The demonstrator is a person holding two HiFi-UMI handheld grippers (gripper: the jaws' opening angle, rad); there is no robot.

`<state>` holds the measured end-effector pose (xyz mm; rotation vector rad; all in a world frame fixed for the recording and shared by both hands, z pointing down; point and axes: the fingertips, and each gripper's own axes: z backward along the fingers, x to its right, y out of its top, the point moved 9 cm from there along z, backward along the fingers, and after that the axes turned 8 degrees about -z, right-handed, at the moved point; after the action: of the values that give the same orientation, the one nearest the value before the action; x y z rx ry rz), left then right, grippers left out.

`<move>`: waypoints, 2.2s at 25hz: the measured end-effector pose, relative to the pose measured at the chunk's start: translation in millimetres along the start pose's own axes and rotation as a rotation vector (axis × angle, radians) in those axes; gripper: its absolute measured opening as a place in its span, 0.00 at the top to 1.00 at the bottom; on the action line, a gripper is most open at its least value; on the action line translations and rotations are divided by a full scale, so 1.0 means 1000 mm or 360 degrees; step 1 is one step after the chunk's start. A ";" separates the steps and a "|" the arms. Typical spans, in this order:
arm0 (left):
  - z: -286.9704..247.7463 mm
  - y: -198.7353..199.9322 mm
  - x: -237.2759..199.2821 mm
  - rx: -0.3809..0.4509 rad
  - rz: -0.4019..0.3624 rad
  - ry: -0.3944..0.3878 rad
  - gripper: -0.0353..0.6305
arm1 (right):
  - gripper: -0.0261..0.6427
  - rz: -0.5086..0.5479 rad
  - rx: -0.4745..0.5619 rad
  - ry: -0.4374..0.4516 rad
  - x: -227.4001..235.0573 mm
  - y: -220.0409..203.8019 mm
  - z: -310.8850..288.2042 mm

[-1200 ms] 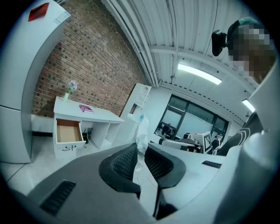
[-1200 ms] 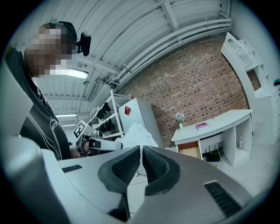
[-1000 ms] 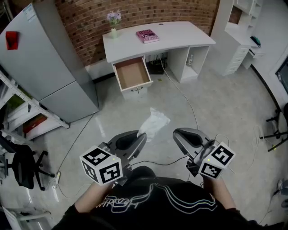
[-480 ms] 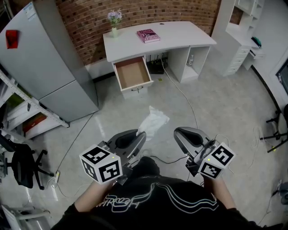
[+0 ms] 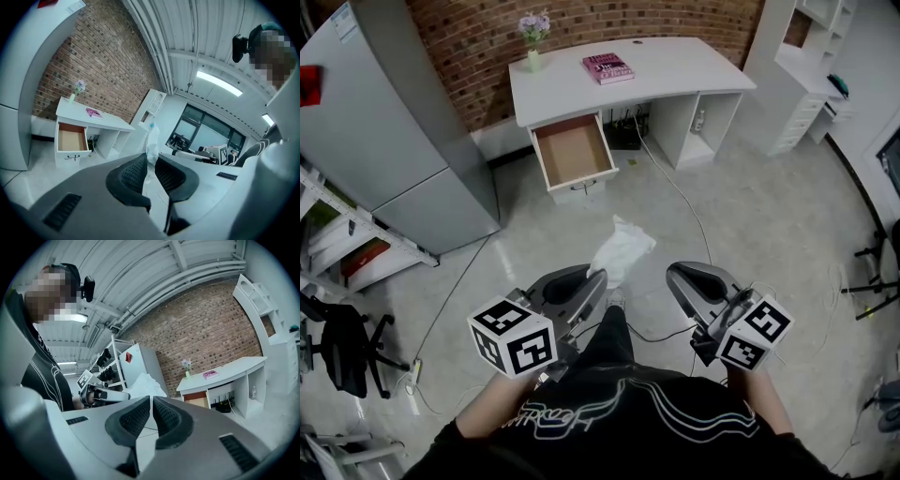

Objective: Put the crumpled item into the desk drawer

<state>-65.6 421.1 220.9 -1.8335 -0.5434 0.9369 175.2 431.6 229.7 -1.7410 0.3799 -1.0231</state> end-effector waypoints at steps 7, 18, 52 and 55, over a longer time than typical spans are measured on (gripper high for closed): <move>-0.048 0.019 -0.065 -0.0041 0.0056 0.0001 0.85 | 0.89 -0.0058 -0.0033 -0.0038 0.060 0.019 -0.049; -0.150 0.079 -0.230 -0.0125 0.0175 0.0100 0.85 | 0.89 -0.0153 -0.0156 -0.0047 0.201 0.088 -0.188; -0.273 0.072 -0.483 -0.0281 0.0377 0.0399 0.85 | 0.89 -0.0303 -0.0510 0.0063 0.392 0.103 -0.376; -0.290 0.066 -0.509 -0.0333 0.0374 0.0424 0.85 | 0.89 -0.0320 -0.0562 0.0077 0.414 0.102 -0.398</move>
<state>-144.8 -130.5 414.5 -2.2066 -0.2719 0.7926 128.4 -132.7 368.5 -2.1061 0.4430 -1.1976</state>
